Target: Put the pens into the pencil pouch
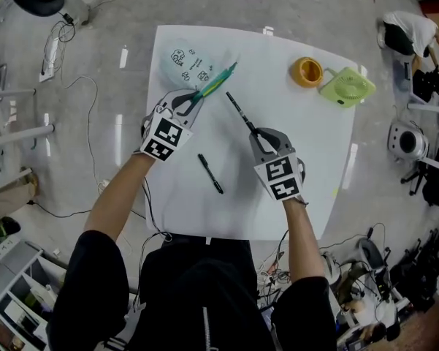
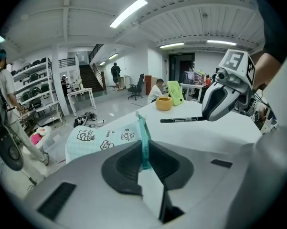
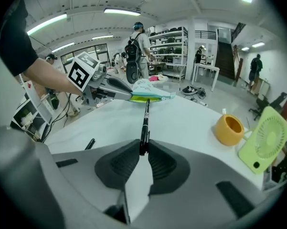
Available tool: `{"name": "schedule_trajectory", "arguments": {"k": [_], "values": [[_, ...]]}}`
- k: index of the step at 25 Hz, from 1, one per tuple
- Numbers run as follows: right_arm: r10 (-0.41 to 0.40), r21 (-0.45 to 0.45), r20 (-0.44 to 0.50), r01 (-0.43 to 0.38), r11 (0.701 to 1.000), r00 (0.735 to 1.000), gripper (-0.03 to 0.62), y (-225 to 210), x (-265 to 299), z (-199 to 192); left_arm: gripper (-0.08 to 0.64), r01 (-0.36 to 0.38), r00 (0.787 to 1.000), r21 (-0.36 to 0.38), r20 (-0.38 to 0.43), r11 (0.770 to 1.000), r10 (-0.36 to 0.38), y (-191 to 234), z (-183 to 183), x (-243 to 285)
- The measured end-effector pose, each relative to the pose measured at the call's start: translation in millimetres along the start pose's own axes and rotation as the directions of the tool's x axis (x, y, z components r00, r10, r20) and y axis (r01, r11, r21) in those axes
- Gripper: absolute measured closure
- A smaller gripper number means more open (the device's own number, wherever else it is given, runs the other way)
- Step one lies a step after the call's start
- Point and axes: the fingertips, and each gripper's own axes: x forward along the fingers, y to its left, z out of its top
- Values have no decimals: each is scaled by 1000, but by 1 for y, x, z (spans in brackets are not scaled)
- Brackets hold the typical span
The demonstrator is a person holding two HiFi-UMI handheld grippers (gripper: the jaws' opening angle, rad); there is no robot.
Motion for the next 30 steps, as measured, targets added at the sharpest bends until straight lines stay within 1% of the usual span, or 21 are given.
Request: {"name": "schedule_trajectory", "arguments": {"k": [6, 11, 15, 19, 25, 30], "values": [[53, -41, -41, -55, 998, 998, 526, 3, 22, 14, 505, 9, 1000, -3, -2, 1000, -9, -3, 1, -1], [111, -14, -58, -112, 994, 992, 526, 7, 35, 17, 505, 23, 1000, -3, 4, 1000, -23, -6, 0, -2], [128, 3, -61, -128, 992, 990, 525, 3, 45, 19, 505, 40, 999, 6, 2, 999, -40, -6, -2, -2], [143, 7, -44, -143, 990, 989, 525, 3, 50, 31, 505, 50, 999, 6, 1, 999, -50, -6, -2, -2], [153, -23, -29, -154, 988, 988, 525, 8, 59, 50, 505, 55, 998, 12, -1, 998, -55, -6, 0, -4], [146, -34, -19, -147, 989, 989, 525, 8, 63, 61, 505, 59, 998, 12, -5, 998, -59, -6, -2, -6]]}}
